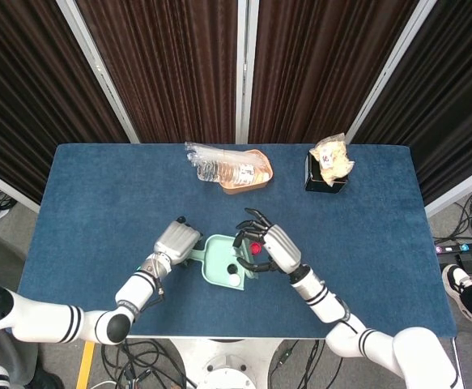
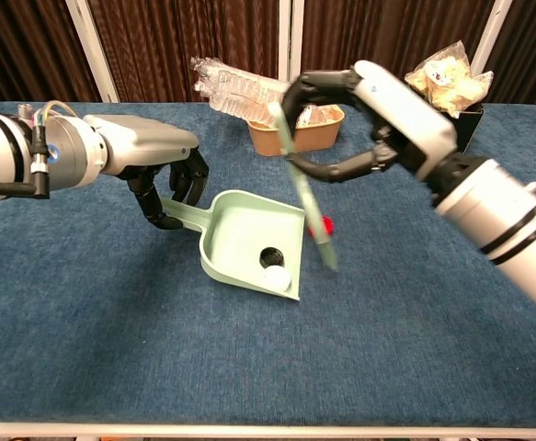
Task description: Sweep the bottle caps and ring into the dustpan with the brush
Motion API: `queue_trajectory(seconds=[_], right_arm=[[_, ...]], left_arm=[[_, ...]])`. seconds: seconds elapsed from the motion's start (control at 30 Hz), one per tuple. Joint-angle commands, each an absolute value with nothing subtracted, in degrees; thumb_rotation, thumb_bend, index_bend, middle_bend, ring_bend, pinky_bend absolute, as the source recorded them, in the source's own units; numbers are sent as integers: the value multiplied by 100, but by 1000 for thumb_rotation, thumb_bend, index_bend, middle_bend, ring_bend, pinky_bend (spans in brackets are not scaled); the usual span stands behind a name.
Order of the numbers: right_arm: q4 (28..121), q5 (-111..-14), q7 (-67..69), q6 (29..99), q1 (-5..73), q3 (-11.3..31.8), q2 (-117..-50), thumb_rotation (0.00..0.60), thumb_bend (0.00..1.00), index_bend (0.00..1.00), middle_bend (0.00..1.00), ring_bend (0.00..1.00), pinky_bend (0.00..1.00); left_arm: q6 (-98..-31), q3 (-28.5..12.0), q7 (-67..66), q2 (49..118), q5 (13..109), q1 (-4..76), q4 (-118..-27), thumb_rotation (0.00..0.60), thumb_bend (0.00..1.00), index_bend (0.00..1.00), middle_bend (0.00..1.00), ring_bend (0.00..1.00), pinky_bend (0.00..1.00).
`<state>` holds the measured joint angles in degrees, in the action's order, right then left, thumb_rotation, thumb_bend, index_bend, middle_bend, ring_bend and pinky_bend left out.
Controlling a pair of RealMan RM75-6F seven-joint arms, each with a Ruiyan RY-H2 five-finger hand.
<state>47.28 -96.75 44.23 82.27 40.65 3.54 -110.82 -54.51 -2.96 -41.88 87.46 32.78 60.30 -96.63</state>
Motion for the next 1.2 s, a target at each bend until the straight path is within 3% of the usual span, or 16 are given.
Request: queue_trajectory(seconds=[0.03, 0.5, 1.2], right_arm=[[4807, -9532, 4459, 7977, 3959, 279, -10850, 600, 589, 716, 651, 278, 83], [4428, -9407, 5014, 7444, 4182, 308, -11153, 600, 593, 720, 653, 278, 83], [4309, -9538, 5302, 7928, 4507, 524, -11694, 600, 595, 721, 653, 278, 83]], left_arm=[[-5479, -293, -4215, 8761, 3241, 6047, -9648, 600, 369, 523, 531, 356, 171], [-5474, -299, -4385, 8820, 2931, 6202, -9586, 600, 369, 524, 531, 356, 171], [-5532, -255, -4420, 8807, 2818, 6296, -9649, 600, 367, 524, 531, 356, 171]])
